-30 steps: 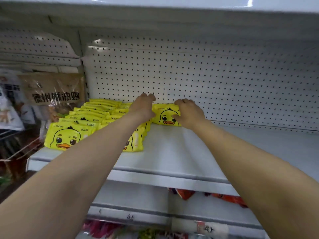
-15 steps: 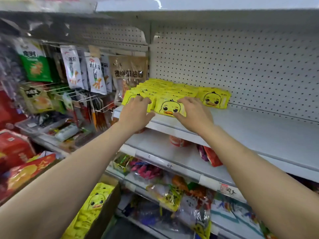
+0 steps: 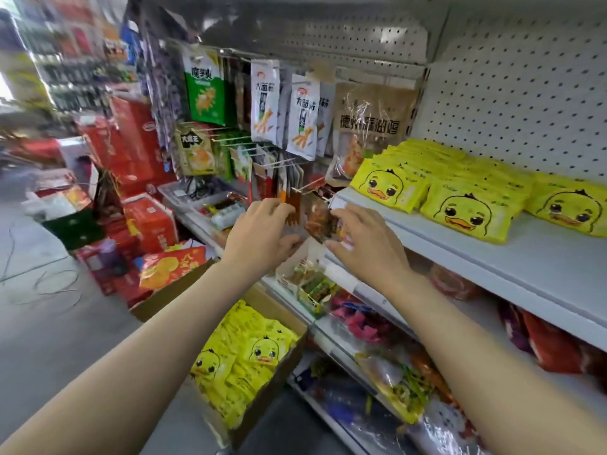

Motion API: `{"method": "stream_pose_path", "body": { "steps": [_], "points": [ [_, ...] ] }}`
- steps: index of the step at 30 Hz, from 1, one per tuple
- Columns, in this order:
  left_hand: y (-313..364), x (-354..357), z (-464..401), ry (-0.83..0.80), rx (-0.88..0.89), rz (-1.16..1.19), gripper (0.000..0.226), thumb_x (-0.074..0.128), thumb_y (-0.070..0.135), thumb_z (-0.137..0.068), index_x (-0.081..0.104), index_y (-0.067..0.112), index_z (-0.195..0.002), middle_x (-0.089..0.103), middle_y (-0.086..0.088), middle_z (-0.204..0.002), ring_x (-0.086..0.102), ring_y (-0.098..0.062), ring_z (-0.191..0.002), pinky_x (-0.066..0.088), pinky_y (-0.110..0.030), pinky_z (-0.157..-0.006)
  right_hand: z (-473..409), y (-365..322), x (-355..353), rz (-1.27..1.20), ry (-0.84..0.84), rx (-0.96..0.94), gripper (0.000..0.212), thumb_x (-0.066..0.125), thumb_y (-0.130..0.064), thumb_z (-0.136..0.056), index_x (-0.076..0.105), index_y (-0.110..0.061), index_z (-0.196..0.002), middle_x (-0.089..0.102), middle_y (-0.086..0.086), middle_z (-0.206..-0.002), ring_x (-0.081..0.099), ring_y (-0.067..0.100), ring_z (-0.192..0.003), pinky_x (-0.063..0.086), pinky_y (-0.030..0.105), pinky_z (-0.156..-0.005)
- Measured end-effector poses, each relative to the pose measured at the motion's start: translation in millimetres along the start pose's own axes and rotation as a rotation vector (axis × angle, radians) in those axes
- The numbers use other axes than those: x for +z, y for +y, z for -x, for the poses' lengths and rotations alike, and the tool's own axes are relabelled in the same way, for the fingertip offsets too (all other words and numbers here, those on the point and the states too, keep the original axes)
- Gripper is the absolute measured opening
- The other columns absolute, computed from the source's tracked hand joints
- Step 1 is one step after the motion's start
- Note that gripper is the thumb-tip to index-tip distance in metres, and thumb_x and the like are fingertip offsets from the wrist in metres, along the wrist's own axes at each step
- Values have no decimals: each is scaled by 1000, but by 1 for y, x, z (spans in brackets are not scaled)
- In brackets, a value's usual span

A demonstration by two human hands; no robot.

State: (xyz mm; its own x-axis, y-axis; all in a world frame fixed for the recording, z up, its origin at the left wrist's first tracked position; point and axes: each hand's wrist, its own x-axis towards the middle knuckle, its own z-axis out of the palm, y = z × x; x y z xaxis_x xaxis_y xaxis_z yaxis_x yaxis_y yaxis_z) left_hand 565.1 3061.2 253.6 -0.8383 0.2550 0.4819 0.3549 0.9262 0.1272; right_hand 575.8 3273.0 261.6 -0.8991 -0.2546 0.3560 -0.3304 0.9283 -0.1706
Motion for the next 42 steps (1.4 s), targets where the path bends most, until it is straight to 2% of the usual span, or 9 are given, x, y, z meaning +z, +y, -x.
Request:
{"method": "stream_pose_path", "body": {
  "steps": [4,9,15,20,24,29,33,37,42],
  "points": [
    [-67,30,-15,-29,3,-28,50,67,31,-84,52,17,-130,52,-6,-127,49,-30,-117,47,-46,-92,-49,-28,46,-19,-37,-16,57,56,-48,-93,40,-28,-144,35,-2,-153,27,18,-142,29,34,-111],
    [-152,77,-50,-83,33,0,46,67,33,-84,54,14,-125,52,-8,-127,49,-32,-114,47,-48,-90,-117,-54,118,-31,-108,39,58,57,-47,-93,39,-28,-145,35,0,-153,28,21,-142,33,37,-110],
    [-236,136,-74,-247,38,60,49,70,35,-83,54,15,-126,55,-10,-125,49,-35,-116,47,-49,-90,-179,-79,202,-46,-238,123,60,58,-47,-93,38,-27,-145,35,1,-153,29,23,-142,35,40,-111],
    [-289,198,-64,-402,-53,114,48,71,33,-81,56,16,-124,55,-10,-127,51,-35,-114,50,-45,-83,-197,-84,271,-96,-377,163,57,62,-40,-91,41,-25,-143,40,2,-147,38,28,-134,39,39,-106],
    [-319,248,-36,-552,-124,130,47,67,40,-85,54,17,-124,55,-10,-123,50,-34,-115,48,-48,-88,-195,-76,333,-142,-492,200,57,64,-42,-90,44,-24,-140,44,1,-143,47,26,-128,47,39,-96],
    [-350,305,18,-750,-316,162,53,66,46,-86,51,21,-130,52,-9,-131,46,-33,-122,43,-46,-97,-179,-76,420,-261,-778,255,61,67,-37,-90,43,-18,-143,45,10,-142,46,30,-129,40,36,-101],
    [-377,344,51,-862,-446,184,57,67,48,-84,51,20,-132,53,-12,-129,46,-35,-123,43,-47,-98,-165,-87,486,-339,-920,293,63,68,-31,-90,43,-9,-143,44,18,-144,41,32,-134,33,32,-104],
    [-400,382,72,-906,-517,235,63,67,53,-81,50,21,-133,54,-14,-129,48,-36,-122,45,-50,-97,-169,-98,532,-370,-838,302,63,70,-32,-88,43,-12,-142,45,12,-144,45,32,-130,40,43,-104],
    [-422,426,87,-889,-585,342,70,71,53,-77,50,25,-137,48,-13,-143,40,-35,-132,38,-47,-107,-193,-114,572,-406,-677,276,76,73,-24,-86,33,-2,-147,38,18,-150,31,33,-141,21,35,-115]
  ]
}}
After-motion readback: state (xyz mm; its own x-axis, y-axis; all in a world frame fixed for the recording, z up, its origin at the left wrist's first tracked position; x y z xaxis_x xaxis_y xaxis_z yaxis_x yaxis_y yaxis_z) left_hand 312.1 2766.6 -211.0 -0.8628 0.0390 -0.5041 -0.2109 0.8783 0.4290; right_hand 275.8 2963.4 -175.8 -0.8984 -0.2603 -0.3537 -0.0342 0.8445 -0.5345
